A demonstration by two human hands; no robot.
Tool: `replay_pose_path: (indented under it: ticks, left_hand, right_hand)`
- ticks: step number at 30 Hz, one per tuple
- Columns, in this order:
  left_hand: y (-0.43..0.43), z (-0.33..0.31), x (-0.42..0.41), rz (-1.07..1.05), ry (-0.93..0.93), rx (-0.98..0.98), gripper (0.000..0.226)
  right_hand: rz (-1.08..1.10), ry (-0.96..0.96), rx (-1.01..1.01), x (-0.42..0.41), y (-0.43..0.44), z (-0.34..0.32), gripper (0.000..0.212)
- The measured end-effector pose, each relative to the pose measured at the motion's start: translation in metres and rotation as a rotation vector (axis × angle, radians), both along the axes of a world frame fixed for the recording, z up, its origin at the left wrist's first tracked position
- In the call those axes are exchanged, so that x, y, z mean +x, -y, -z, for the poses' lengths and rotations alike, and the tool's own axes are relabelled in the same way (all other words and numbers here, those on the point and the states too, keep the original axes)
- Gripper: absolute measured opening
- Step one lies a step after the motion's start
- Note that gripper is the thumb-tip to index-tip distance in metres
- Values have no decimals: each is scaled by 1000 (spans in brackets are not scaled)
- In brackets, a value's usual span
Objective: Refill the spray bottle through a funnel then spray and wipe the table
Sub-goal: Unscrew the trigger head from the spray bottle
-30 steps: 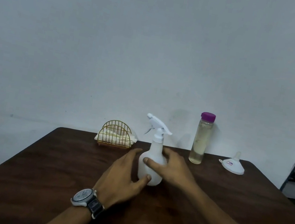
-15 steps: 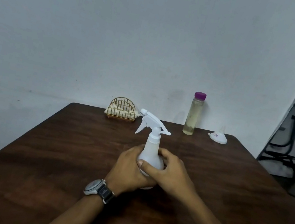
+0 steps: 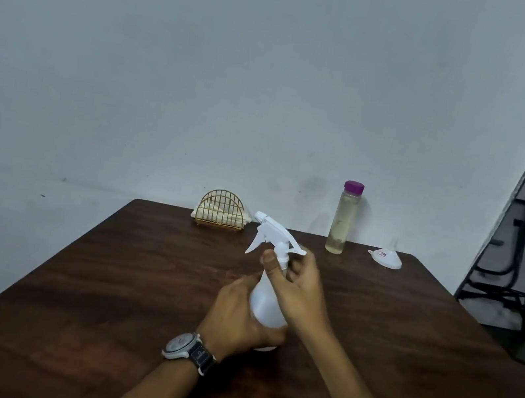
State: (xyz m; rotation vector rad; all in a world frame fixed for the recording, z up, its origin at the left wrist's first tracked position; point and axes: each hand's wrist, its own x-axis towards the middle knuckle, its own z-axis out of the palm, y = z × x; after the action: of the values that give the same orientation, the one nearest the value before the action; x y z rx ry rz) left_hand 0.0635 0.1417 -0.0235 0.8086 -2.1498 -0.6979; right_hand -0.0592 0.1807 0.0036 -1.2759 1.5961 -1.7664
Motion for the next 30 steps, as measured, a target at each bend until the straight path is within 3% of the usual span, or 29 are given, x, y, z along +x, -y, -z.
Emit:
replay_pose_path:
  ticks: [1,6,9,11,16,20,23,25,27,30]
  left_hand:
    - [2,1,0,5,-2,-5,51]
    - [7,0,-8,24,71,-62,50]
    - [6,-4,-7,41,59,-111,36]
    - [2,-5,-5,53,35,-133,32]
    - [11,2,-10,32,73,-136,45]
    - [15,8,-10,4,74,-65,66]
    - [10,2,-9,31,67,-91,72]
    - [7,-1,-8,36,55,-76,69]
    - [8,3,-7,23,45,-42,58]
    - [12,10,-8,8,45,-37,45]
  right_hand:
    - [34,49,-22,1,1,2,45]
    - [247,95,-177,16,12,8,31]
    - [318,64,-265,26,16,13,23]
    - [350,5,-269,28,15,14,31]
    - [292,10,-228,20,17,15,42]
    - [152,62,-110,12,13,8,36]
    - [145,-39,-8,17,6,3,32]
    - [124,-68,-5,21,1,2,28]
    - [107,-6,-39,24,-3,3,40]
    - [248,72,-152,29,0,7,39]
